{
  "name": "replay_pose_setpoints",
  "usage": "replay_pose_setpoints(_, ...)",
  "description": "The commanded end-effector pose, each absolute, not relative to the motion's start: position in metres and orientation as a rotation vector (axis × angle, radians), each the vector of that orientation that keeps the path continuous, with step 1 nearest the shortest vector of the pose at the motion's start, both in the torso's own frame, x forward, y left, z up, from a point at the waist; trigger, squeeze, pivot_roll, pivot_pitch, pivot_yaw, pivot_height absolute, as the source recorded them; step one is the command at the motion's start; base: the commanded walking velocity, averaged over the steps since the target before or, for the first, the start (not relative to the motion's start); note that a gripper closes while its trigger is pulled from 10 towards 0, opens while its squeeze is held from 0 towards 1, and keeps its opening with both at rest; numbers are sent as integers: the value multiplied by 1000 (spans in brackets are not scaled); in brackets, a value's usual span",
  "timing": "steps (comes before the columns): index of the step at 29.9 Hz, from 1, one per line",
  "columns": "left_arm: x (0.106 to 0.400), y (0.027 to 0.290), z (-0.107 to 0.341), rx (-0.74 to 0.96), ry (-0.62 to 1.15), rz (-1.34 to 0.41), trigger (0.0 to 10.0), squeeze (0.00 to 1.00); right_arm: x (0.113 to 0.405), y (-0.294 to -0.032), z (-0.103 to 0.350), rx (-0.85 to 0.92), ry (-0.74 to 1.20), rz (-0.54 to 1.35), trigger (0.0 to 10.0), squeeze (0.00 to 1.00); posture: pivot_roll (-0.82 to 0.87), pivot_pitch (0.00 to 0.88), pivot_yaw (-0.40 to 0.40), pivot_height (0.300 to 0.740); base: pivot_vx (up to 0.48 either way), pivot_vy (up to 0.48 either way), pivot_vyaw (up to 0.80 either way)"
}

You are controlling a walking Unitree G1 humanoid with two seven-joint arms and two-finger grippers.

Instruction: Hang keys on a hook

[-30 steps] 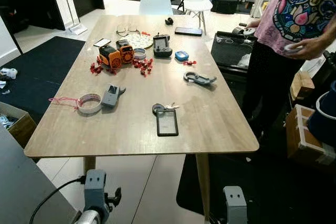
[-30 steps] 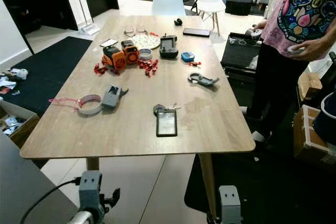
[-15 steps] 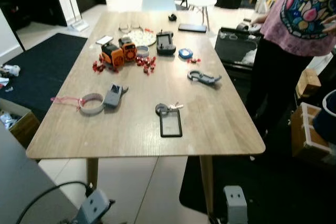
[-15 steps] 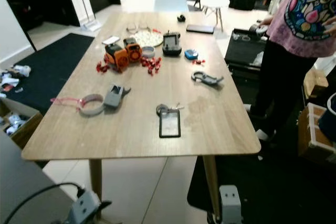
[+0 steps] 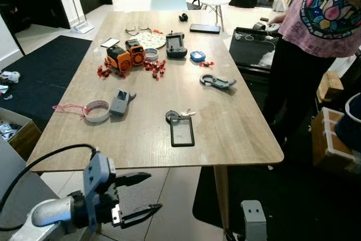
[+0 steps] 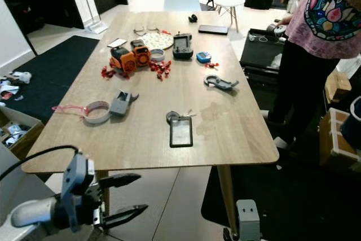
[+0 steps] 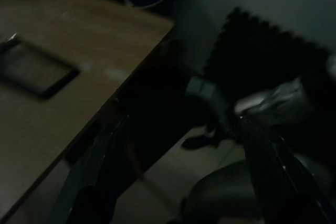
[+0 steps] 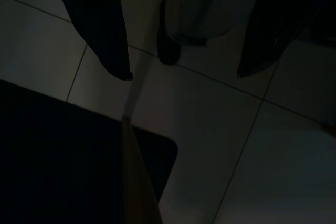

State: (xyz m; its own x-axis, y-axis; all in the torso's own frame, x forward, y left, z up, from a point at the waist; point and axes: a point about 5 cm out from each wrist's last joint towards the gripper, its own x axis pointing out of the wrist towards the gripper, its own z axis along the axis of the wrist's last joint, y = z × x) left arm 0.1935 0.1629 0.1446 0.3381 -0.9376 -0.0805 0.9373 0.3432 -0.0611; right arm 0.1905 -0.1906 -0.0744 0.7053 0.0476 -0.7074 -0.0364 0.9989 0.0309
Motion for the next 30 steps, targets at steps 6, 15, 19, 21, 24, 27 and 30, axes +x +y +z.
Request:
replay_pose_setpoints(6,230,120,145,3,109,-1037,10000,0,186,-191,-77,23,809,38,10000,0,30,52,4,740,0,0,0)
replay_pose_setpoints(15,287,98,139,133,99,-669,10000,0,187,-192,-77,17,808,40,10000,0,27,56,-2,740,0,0,0)
replay_pose_setpoints(19,308,90,140,193,73,-533,10000,0,189,-192,-76,16,803,41,10000,0,21,62,2,740,0,0,0)
replay_pose_setpoints(21,314,86,141,216,57,-486,10000,0,189,-192,-75,16,801,40,10000,0,20,65,3,740,0,0,0)
replay_pose_setpoints(24,321,86,138,250,62,-410,10000,0,190,-192,-75,16,799,40,10000,0,19,71,7,740,0,0,0)
replay_pose_setpoints(27,324,86,136,268,63,-379,10000,0,190,-192,-75,16,798,39,10000,0,18,72,8,740,0,0,0)
replay_pose_setpoints(30,332,91,124,331,89,-266,10000,0,189,-192,-75,17,798,40,10000,0,22,84,7,740,0,0,0)
